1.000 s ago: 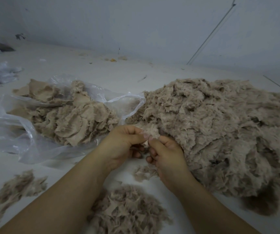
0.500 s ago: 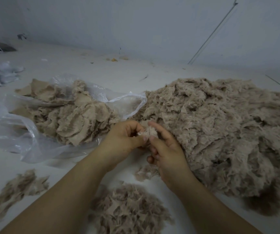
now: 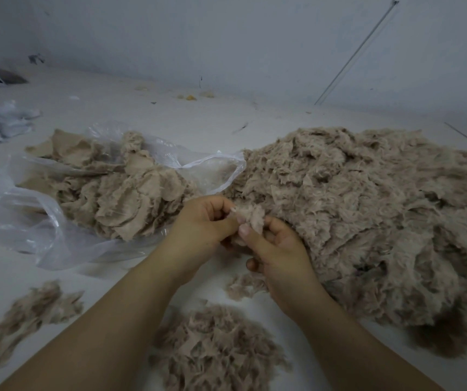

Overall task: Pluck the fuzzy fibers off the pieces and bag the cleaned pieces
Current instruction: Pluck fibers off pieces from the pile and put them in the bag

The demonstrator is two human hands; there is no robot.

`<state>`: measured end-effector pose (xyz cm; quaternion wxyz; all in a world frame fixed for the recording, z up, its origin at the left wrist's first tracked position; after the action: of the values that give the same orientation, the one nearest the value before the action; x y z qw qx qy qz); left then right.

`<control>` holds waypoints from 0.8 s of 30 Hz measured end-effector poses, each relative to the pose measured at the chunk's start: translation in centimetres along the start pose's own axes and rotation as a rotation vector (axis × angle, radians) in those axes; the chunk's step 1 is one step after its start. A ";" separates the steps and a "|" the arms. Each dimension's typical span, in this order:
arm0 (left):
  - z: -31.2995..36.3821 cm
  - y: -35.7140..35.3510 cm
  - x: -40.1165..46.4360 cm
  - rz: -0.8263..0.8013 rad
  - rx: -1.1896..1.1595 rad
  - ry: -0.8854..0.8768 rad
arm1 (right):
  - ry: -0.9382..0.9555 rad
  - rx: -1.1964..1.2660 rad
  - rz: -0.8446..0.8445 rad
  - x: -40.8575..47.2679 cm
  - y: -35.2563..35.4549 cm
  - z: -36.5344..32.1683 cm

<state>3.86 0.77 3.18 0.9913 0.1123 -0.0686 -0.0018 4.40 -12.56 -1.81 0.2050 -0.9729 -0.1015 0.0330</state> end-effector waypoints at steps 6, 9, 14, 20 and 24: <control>-1.1 0.0 0.2 -0.012 0.003 0.155 | -0.019 0.128 0.114 0.0 0.4 0.1; -1.3 -0.2 0.2 -0.082 0.043 0.177 | -0.035 0.124 0.103 0.1 0.4 0.2; -1.1 -0.4 0.1 -0.038 0.131 0.059 | -0.024 0.090 0.048 0.2 0.1 0.2; -1.7 1.5 0.6 0.184 0.091 0.049 | -0.041 0.161 0.076 0.2 0.1 0.4; -1.5 2.8 0.7 0.320 0.100 0.047 | -0.064 0.247 0.166 0.1 0.6 0.3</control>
<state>4.77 3.79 2.50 0.9734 0.1491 -0.0623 0.1624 4.59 -12.90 -2.35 0.3163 -0.9438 -0.0224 0.0928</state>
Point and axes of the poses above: each hand's wrist, its own x-axis towards the middle knuckle, its own y-axis out of the back of the hand, z = x × y, the point moved 6 cm from there along x, towards the middle knuckle, and after that the axes turned 14 degrees about x, right-handed, at the moved point
